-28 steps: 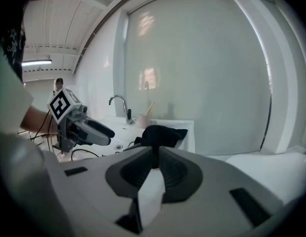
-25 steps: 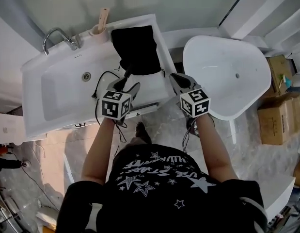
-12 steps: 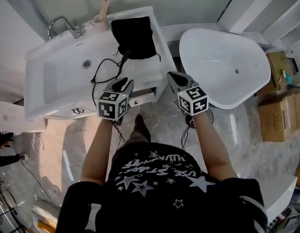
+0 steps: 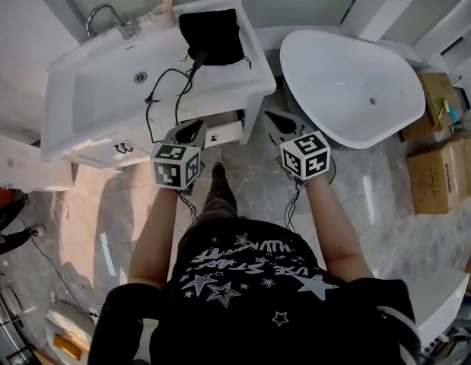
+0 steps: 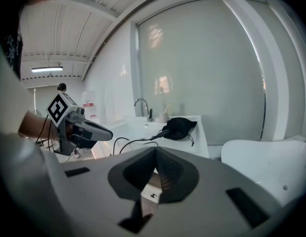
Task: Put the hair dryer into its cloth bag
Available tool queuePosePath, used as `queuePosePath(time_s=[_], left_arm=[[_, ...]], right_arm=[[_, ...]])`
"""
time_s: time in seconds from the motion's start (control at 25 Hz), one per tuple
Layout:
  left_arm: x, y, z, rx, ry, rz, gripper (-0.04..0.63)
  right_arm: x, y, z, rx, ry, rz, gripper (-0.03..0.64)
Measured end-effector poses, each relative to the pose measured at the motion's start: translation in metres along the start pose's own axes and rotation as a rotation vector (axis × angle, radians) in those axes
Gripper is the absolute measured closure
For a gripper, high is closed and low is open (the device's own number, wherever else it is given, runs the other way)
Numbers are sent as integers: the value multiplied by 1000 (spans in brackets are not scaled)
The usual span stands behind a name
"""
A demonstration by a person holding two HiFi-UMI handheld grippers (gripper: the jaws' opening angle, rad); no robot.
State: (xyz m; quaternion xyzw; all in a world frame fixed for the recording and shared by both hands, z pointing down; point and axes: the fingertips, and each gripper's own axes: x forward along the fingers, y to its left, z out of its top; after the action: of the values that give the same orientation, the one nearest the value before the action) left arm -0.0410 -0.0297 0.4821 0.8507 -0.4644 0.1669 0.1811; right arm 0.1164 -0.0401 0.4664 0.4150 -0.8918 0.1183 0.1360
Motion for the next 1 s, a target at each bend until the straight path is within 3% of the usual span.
queuePosePath(time_s=[0.64, 1.0], left_arm=[[-89, -49, -52, -42, -17, 45, 576], [-110, -48, -69, -43, -1, 74, 586]], right_arm=[[-59, 67, -33, -8, 0, 60, 611], [-59, 86, -44, 2, 11, 85, 611]])
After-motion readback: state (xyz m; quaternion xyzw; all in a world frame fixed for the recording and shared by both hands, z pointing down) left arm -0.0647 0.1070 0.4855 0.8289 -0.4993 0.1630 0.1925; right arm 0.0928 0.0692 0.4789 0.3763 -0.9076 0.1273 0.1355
